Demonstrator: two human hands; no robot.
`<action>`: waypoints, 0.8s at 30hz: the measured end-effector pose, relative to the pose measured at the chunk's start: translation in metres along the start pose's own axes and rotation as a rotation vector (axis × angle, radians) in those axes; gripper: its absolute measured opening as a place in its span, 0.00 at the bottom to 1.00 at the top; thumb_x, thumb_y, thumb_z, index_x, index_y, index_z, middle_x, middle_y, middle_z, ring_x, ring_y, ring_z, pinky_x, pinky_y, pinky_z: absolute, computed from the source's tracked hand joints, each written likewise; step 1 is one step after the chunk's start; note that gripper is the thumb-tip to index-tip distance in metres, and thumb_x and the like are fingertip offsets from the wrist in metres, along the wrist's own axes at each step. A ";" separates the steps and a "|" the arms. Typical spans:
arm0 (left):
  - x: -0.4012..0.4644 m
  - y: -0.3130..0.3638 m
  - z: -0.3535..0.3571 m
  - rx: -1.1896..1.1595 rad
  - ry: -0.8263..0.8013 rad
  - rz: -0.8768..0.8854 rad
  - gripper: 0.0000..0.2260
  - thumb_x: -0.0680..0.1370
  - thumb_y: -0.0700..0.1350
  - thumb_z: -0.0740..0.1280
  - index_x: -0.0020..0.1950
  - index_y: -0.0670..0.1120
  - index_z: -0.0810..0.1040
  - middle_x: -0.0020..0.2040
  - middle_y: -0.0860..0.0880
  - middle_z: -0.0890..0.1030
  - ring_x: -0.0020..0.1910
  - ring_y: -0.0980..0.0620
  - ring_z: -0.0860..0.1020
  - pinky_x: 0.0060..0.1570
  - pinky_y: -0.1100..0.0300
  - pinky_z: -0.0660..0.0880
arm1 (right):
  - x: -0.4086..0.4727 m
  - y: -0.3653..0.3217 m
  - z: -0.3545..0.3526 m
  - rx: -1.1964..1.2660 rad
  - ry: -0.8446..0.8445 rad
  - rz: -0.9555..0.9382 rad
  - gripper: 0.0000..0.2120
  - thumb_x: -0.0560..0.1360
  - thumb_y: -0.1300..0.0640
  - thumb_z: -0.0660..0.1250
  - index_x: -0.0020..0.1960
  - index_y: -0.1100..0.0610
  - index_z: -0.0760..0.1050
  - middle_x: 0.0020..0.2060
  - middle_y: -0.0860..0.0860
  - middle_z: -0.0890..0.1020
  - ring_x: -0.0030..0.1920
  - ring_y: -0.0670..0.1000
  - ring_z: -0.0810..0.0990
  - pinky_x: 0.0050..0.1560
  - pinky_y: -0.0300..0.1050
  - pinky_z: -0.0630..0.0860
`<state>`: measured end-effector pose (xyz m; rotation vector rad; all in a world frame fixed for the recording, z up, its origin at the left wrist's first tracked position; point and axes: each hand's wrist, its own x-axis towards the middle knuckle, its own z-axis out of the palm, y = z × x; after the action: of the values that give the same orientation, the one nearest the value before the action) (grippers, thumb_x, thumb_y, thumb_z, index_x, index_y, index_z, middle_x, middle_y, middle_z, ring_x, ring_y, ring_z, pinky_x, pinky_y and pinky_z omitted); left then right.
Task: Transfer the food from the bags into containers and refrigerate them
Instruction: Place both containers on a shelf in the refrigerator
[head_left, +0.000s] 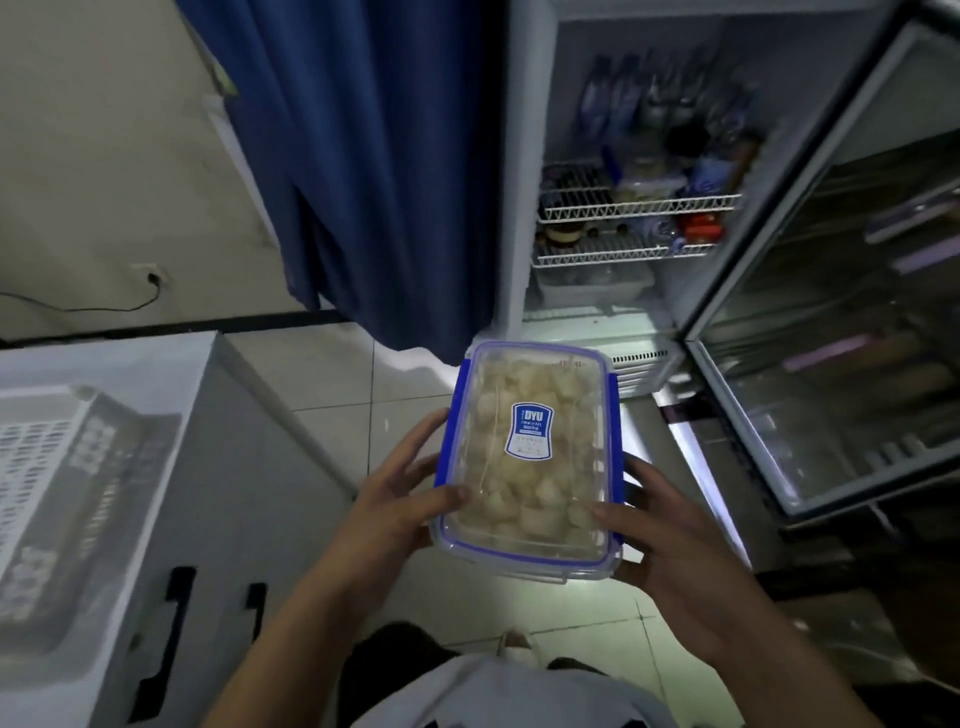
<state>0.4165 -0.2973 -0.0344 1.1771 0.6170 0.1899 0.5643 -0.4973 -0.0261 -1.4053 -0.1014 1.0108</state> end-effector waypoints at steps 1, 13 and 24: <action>0.011 0.001 0.006 -0.003 0.005 -0.014 0.34 0.66 0.41 0.76 0.68 0.64 0.74 0.62 0.47 0.82 0.57 0.41 0.83 0.49 0.45 0.82 | 0.007 -0.005 -0.006 -0.006 0.016 0.001 0.23 0.74 0.67 0.69 0.64 0.46 0.78 0.57 0.53 0.84 0.52 0.58 0.85 0.47 0.55 0.82; 0.201 0.046 0.020 0.005 -0.147 -0.177 0.31 0.69 0.38 0.75 0.70 0.55 0.75 0.66 0.47 0.80 0.60 0.41 0.82 0.54 0.44 0.80 | 0.138 -0.089 -0.039 0.002 0.176 -0.046 0.25 0.73 0.67 0.69 0.60 0.40 0.80 0.55 0.47 0.85 0.49 0.52 0.85 0.50 0.57 0.79; 0.377 0.107 0.036 0.003 -0.258 -0.321 0.33 0.67 0.36 0.74 0.68 0.59 0.73 0.58 0.44 0.84 0.56 0.42 0.83 0.50 0.52 0.79 | 0.265 -0.173 -0.049 0.121 0.323 -0.026 0.20 0.74 0.64 0.68 0.61 0.46 0.81 0.56 0.51 0.85 0.56 0.57 0.84 0.57 0.57 0.79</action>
<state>0.7640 -0.1155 -0.0613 1.0676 0.5689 -0.2323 0.8434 -0.3401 -0.0224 -1.4333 0.1766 0.7451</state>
